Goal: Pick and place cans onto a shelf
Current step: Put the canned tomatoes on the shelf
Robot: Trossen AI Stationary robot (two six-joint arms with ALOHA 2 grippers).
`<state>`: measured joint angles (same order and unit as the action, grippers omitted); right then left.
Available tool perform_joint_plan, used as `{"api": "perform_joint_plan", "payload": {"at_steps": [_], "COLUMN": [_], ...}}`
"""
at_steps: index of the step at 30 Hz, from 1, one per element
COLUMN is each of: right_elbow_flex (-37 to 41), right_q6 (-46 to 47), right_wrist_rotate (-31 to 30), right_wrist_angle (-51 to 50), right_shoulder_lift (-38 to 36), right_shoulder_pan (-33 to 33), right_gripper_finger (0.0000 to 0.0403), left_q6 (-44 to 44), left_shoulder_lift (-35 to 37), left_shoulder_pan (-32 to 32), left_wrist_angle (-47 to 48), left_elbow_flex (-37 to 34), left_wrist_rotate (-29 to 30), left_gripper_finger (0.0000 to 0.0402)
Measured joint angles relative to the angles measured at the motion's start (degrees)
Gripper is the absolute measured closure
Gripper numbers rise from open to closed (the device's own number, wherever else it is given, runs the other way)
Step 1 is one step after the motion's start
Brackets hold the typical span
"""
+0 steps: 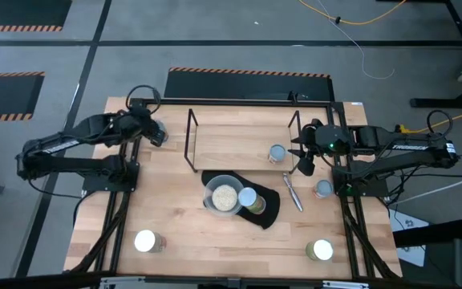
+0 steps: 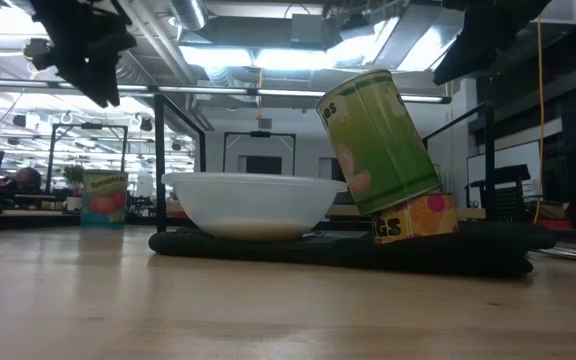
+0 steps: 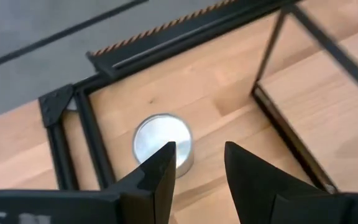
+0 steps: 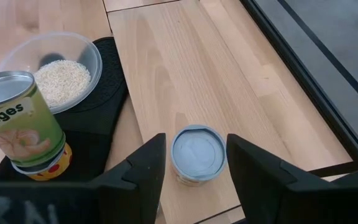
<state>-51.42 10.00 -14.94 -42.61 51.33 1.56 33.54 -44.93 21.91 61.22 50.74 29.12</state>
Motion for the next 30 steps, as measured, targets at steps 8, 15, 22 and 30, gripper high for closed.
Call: {"api": "perform_joint_plan", "payload": {"at_steps": [8, 15, 22, 30], "right_elbow_flex": [0.0, 0.0, 0.0, 0.0], "right_q6": [0.0, 0.0, 0.0, 0.0], "right_wrist_rotate": [0.0, 0.0, 0.0, 0.0], "right_wrist_angle": [0.0, 0.0, 0.0, 0.0], "right_shoulder_lift": [0.0, 0.0, 0.0, 0.0], "right_shoulder_pan": [0.0, 0.02, 0.02, 0.02], "right_gripper_finger": [0.0229, 0.0229, 0.0229, 0.0229], "left_q6": [-12.1, -21.0, -24.09, -24.21], "left_shoulder_lift": [-5.95, -11.58, -17.45, -23.92], "left_shoulder_pan": [9.12, 14.29, 17.06, 18.12], "left_wrist_angle": [-0.37, -0.43, -1.05, -3.04], "left_elbow_flex": [0.0, 0.0, 0.0, 0.0], "left_wrist_rotate": [-8.14, -12.63, -13.97, -15.55], "left_gripper_finger": [0.0272, 0.0272, 0.0272, 0.0272]}}
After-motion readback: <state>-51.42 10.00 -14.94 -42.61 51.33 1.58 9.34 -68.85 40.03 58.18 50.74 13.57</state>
